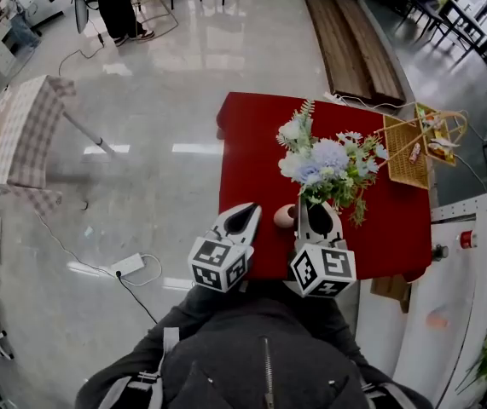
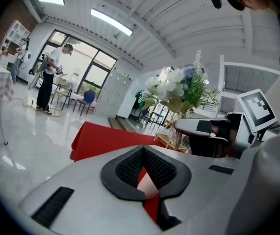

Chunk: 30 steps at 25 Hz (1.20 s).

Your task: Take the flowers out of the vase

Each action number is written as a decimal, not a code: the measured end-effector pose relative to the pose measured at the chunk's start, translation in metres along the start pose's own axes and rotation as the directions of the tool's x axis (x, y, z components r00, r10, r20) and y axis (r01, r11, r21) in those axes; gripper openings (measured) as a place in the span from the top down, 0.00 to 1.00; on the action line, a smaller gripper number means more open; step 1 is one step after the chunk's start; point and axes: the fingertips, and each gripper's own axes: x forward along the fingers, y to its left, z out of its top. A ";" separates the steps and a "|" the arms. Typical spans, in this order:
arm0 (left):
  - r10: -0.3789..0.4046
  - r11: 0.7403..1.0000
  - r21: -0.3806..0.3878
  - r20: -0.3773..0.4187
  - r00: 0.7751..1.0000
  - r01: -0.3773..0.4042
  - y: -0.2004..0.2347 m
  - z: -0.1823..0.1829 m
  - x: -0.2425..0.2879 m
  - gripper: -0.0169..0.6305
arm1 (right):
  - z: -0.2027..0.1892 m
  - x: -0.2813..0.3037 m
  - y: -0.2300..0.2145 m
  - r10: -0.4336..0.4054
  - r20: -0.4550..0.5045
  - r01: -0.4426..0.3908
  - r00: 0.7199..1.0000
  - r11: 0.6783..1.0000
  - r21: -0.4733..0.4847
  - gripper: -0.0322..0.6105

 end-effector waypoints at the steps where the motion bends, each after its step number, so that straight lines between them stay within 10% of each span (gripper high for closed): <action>1: 0.003 1.000 -0.001 0.000 1.000 -0.003 0.000 0.000 0.000 0.96 | 0.002 -0.001 0.001 0.006 0.004 -0.006 1.000 1.000 0.003 0.87; 30: -0.010 1.000 0.011 -0.008 1.000 0.010 -0.011 -0.003 0.000 0.96 | 0.099 -0.016 0.017 0.134 0.144 -0.133 0.980 0.991 -0.014 0.87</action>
